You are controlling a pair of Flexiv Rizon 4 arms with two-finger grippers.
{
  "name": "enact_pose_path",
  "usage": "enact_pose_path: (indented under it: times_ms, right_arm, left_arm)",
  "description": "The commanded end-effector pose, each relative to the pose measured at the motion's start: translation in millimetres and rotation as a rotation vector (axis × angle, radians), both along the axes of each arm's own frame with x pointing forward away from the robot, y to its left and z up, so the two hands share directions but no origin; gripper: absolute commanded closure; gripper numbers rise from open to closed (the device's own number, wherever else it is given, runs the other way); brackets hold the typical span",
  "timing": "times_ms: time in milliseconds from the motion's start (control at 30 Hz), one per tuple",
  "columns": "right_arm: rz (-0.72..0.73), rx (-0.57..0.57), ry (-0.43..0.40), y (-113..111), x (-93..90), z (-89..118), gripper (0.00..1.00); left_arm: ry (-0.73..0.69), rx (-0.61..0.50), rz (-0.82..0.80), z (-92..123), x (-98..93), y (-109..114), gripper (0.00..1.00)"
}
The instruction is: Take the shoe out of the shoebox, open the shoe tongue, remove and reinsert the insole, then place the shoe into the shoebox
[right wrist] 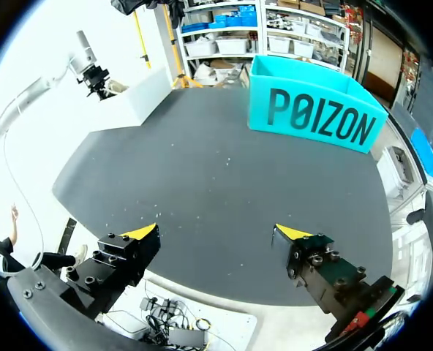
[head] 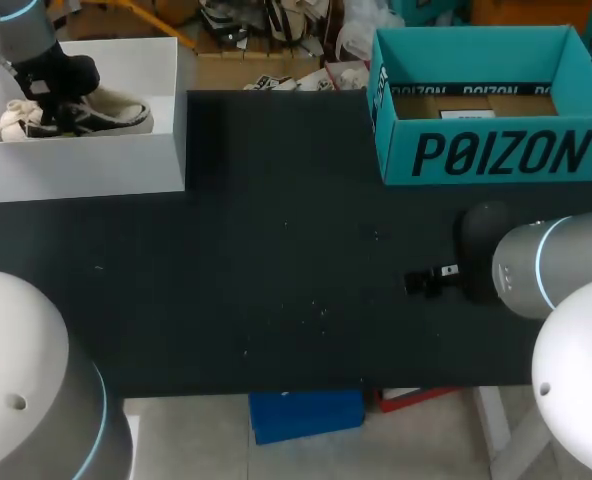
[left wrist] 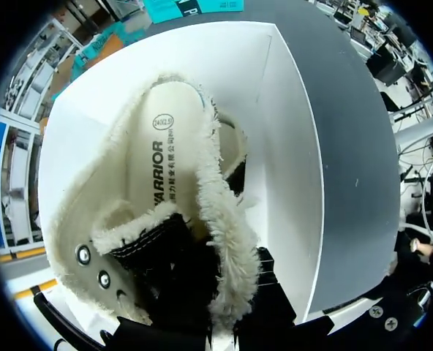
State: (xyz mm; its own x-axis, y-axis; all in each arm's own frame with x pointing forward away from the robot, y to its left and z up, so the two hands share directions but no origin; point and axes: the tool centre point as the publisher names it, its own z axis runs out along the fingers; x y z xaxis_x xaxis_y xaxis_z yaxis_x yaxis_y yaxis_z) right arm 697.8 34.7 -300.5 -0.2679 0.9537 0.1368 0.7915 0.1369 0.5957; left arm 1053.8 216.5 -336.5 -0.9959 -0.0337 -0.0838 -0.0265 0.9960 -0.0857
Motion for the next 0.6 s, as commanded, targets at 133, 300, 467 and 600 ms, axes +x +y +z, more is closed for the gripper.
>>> enact_pose_path:
  times_ms: [133, 300, 467, 600]
  right_arm:
    - [-0.002, 0.0, -0.004, 1, -1.0, -1, 0.0]
    - [-0.002, 0.0, -0.004, 1, -1.0, -1, 0.0]
    - [-0.002, 0.0, -0.004, 1, -1.0, -1, 0.0]
    - [-0.002, 0.0, -0.004, 1, -1.0, -1, 0.0]
  left_arm:
    - [-0.04, 0.024, -0.026, 39, -16.4, -5, 1.0]
    - [-0.075, 0.039, -0.031, 66, -16.1, -7, 1.0]
    - [-0.103, 0.046, -0.014, 86, -10.1, -3, 1.0]
    - [-0.117, 0.051, 0.0, 98, -2.1, 3, 1.0]
